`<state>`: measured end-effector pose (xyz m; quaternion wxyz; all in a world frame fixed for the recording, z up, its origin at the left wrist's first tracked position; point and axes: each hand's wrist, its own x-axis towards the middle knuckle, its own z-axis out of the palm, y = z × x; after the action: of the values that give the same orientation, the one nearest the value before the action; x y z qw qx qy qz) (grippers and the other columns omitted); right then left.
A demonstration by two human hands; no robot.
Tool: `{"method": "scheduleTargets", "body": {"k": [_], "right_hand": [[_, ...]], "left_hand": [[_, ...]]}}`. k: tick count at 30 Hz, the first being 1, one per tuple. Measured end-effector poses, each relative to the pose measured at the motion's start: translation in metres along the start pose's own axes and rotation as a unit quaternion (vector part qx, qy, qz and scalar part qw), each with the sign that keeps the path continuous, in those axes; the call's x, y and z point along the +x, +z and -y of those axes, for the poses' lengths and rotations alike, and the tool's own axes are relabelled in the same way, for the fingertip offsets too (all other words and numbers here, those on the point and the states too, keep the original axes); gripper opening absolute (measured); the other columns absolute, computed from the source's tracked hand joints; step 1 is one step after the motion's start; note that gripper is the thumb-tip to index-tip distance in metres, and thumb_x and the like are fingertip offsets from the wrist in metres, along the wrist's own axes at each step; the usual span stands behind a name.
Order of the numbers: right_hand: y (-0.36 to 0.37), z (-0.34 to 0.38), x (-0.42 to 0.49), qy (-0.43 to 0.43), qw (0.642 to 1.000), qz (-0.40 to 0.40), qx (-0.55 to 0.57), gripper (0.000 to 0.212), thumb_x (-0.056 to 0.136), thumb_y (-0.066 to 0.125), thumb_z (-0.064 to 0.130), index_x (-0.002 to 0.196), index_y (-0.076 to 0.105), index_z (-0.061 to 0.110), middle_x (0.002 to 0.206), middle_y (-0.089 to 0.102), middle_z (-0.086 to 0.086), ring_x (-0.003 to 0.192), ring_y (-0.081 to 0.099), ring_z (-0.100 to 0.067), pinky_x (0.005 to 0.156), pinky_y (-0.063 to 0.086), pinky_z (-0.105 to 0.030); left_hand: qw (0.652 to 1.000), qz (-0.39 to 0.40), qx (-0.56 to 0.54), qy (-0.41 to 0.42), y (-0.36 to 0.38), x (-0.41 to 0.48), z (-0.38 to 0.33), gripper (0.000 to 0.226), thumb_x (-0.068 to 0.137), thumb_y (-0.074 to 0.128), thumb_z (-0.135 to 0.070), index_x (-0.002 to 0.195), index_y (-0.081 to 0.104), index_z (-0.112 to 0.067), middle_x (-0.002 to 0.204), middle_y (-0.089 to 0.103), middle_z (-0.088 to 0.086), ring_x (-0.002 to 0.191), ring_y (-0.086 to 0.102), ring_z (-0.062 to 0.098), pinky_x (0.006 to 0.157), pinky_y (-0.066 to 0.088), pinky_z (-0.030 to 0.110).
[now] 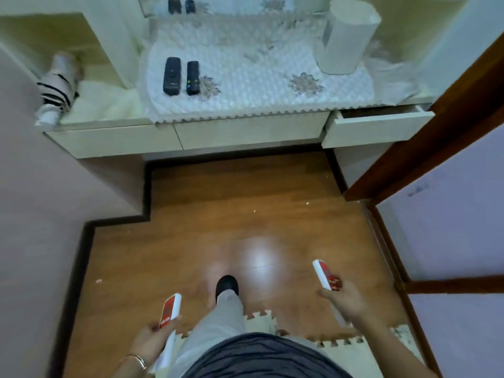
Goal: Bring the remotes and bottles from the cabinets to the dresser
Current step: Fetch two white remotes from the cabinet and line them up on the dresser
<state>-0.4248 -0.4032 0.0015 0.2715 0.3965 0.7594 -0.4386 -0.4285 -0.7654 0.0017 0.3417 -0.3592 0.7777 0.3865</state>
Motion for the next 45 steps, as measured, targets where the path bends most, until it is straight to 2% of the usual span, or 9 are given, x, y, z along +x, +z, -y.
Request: {"method": "scheduleTargets", "body": {"k": [4,11,14,20,23,28,37,41,45], "right_hand": [[0.021,0.062,0.029,-0.027,1.0,0.001,-0.012,0.041,0.079,0.07,0.015,0.116,0.055,0.003,0.087,0.061,-0.008,0.069,0.055,-0.016,0.061,0.044,-0.028],[0.042,0.117,0.059,0.008,1.0,-0.002,-0.017,0.037,0.078,0.07,0.007,0.112,0.058,0.0,0.092,0.06,-0.016,0.078,0.055,-0.027,0.058,0.041,-0.028],[0.041,0.14,0.075,0.016,1.0,-0.009,-0.008,0.049,0.072,0.073,0.001,0.118,0.057,-0.006,0.095,0.058,-0.018,0.082,0.05,-0.025,0.053,0.035,-0.024],[0.019,0.211,0.142,0.001,1.0,0.011,-0.009,0.051,0.073,0.071,-0.005,0.12,0.054,-0.012,0.094,0.059,-0.021,0.076,0.053,-0.027,0.067,0.043,-0.034],[0.01,0.262,0.169,-0.06,0.997,0.038,-0.018,0.052,0.077,0.07,0.0,0.125,0.05,-0.006,0.097,0.057,-0.015,0.078,0.055,-0.025,0.058,0.041,-0.026],[-0.012,0.363,0.194,-0.188,0.979,0.065,-0.041,0.069,0.076,0.073,0.029,0.136,0.041,0.016,0.112,0.055,0.002,0.103,0.057,-0.018,0.09,0.049,-0.034],[-0.008,0.508,0.205,-0.291,0.956,0.031,-0.006,0.064,0.078,0.072,0.028,0.133,0.043,0.016,0.106,0.053,0.004,0.091,0.055,-0.015,0.077,0.043,-0.022],[0.015,0.546,0.222,-0.287,0.958,-0.008,-0.026,0.068,0.077,0.073,0.026,0.135,0.041,0.01,0.109,0.057,0.0,0.09,0.053,-0.014,0.079,0.041,-0.023],[0.032,0.576,0.24,-0.273,0.957,-0.043,-0.092,0.085,0.073,0.073,0.036,0.142,0.029,0.011,0.13,0.055,-0.009,0.111,0.057,-0.023,0.09,0.047,-0.03]], "left_hand": [[1.0,-0.02,-0.008,0.004,-0.039,0.041,-0.046,0.072,0.023,0.051,-0.069,0.058,0.061,-0.007,0.061,0.056,0.013,0.058,0.049,0.023,0.056,0.033,0.028],[0.996,0.002,-0.085,0.022,-0.074,0.087,-0.108,0.041,0.073,0.068,-0.047,0.076,0.067,-0.005,0.058,0.059,0.006,0.059,0.052,0.022,0.057,0.037,0.027],[0.997,-0.007,-0.076,0.025,-0.073,0.109,-0.123,0.038,0.065,0.071,-0.045,0.067,0.066,-0.008,0.043,0.055,-0.004,0.056,0.051,0.021,0.056,0.037,0.028],[0.998,-0.004,-0.055,0.03,-0.074,0.142,-0.197,0.051,0.056,0.063,-0.052,0.084,0.067,-0.009,0.08,0.065,0.015,0.07,0.057,0.023,0.061,0.04,0.026],[0.996,0.006,-0.038,0.08,-0.083,0.151,-0.248,0.04,0.055,0.068,-0.052,0.08,0.065,-0.021,0.085,0.07,0.008,0.074,0.064,0.021,0.064,0.047,0.026],[0.978,0.006,-0.083,0.192,-0.098,0.156,-0.355,0.023,0.076,0.07,-0.034,0.093,0.058,-0.024,0.089,0.064,-0.003,0.077,0.061,0.011,0.06,0.045,0.019],[0.949,-0.065,-0.049,0.304,-0.121,0.181,-0.506,0.036,0.076,0.072,-0.028,0.1,0.047,-0.02,0.081,0.058,-0.009,0.068,0.056,0.004,0.045,0.045,0.01],[0.944,-0.074,0.006,0.321,-0.123,0.209,-0.557,0.035,0.07,0.075,-0.039,0.08,0.045,-0.023,0.075,0.058,-0.008,0.071,0.061,0.013,0.064,0.054,0.026],[0.941,-0.07,0.113,0.31,-0.122,0.247,-0.587,0.06,0.066,0.069,-0.054,0.104,0.046,-0.013,0.101,0.064,0.005,0.091,0.064,0.023,0.08,0.054,0.036]]}}
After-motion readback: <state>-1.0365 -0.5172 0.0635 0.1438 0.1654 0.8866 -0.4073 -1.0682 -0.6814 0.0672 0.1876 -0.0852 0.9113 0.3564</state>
